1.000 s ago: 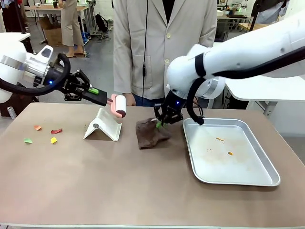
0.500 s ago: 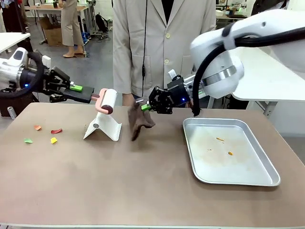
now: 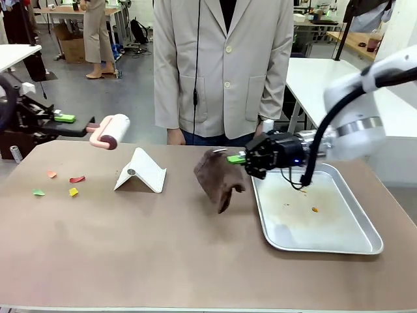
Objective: Clean the surface of the table.
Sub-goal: Hold the Lint Roller with your left hand and the towel with your right hand.
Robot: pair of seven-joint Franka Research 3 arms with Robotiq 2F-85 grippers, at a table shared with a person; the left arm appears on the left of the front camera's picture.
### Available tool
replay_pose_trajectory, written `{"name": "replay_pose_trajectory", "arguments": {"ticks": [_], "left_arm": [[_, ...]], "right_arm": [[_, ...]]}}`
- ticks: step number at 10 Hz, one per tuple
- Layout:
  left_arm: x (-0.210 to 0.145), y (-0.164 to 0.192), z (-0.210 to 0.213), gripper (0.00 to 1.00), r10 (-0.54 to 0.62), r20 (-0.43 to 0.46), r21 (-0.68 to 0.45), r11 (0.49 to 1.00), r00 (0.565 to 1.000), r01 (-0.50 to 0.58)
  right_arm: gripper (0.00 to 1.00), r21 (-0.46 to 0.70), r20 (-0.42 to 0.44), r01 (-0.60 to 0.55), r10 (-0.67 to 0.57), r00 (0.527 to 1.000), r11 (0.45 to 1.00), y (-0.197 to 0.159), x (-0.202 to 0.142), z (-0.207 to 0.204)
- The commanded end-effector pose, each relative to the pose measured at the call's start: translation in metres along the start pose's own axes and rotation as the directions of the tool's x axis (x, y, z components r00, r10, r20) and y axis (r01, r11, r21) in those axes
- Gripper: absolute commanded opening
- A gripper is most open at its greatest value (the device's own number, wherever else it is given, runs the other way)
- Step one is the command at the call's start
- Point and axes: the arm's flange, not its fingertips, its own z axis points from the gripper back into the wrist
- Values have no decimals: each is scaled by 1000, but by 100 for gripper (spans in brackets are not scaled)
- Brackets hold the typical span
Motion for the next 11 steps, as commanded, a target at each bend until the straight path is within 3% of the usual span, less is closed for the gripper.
{"name": "replay_pose_trajectory", "arguments": {"ticks": [1, 4, 8, 9, 11], "left_arm": [[-6, 16, 31, 4, -92, 8, -25, 995, 996, 92], [-7, 41, 85, 4, -94, 13, -48, 994, 995, 95], [-16, 60, 152, 4, -68, 132, -105, 991, 989, 82], [-22, 66, 170, 4, -50, 162, -82, 995, 986, 63], [-28, 76, 182, 4, -33, 232, -128, 990, 972, 64]], "right_arm": [[0, 58, 143, 36, -44, 989, 998, 11, -31, 54], [0, 24, 355, 1, -10, 935, 1000, 37, -89, 139], [0, -34, 488, 43, -21, 873, 999, 56, -157, 239], [0, -66, 558, 67, -18, 829, 996, 51, -168, 253], [0, -89, 591, 111, -37, 806, 990, 34, -182, 263]]}}
